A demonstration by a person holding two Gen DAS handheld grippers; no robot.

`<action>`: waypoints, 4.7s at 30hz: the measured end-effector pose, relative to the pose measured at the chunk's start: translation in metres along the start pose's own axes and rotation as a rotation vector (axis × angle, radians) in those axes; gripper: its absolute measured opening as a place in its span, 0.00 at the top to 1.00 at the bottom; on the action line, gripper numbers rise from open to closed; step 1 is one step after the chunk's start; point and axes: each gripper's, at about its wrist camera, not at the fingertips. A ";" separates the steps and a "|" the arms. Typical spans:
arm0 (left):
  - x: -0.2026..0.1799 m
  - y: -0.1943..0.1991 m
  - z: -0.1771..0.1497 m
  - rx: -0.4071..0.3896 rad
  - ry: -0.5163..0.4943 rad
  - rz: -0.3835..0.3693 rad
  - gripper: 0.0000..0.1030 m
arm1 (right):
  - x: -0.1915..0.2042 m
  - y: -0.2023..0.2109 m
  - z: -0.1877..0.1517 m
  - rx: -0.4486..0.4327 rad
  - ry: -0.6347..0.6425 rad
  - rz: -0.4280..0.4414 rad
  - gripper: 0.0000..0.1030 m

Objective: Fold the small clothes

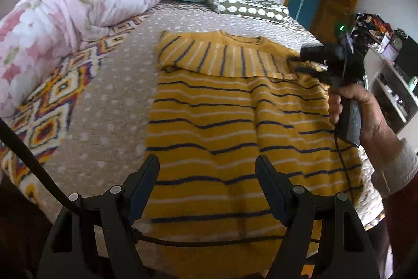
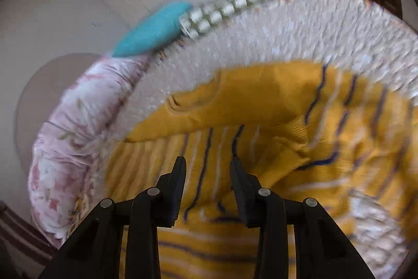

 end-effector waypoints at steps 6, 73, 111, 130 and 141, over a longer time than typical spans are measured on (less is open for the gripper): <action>0.021 -0.001 -0.004 0.009 -0.010 0.077 0.27 | -0.036 0.046 -0.031 0.012 0.101 -0.067 0.71; 0.065 0.041 0.001 -0.066 0.110 0.034 0.24 | -0.042 0.256 0.065 -0.392 0.053 -0.099 0.95; 0.141 0.026 -0.027 -0.057 0.248 0.053 0.23 | 0.084 0.082 -0.022 0.018 0.418 -0.042 0.44; 0.067 0.005 0.002 -0.012 0.138 0.019 0.23 | -0.010 -0.015 0.057 0.041 0.279 -0.272 0.35; 0.101 -0.021 0.005 0.016 0.192 0.053 0.23 | -0.084 0.010 0.081 -0.035 0.170 -0.469 0.95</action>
Point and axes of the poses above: each gripper's, at about its wrist camera, not at the fingertips, and y roughly against the way its jaws point, x to its left, z to its top, and after that the axes turned 12 degrees about -x, right-handed
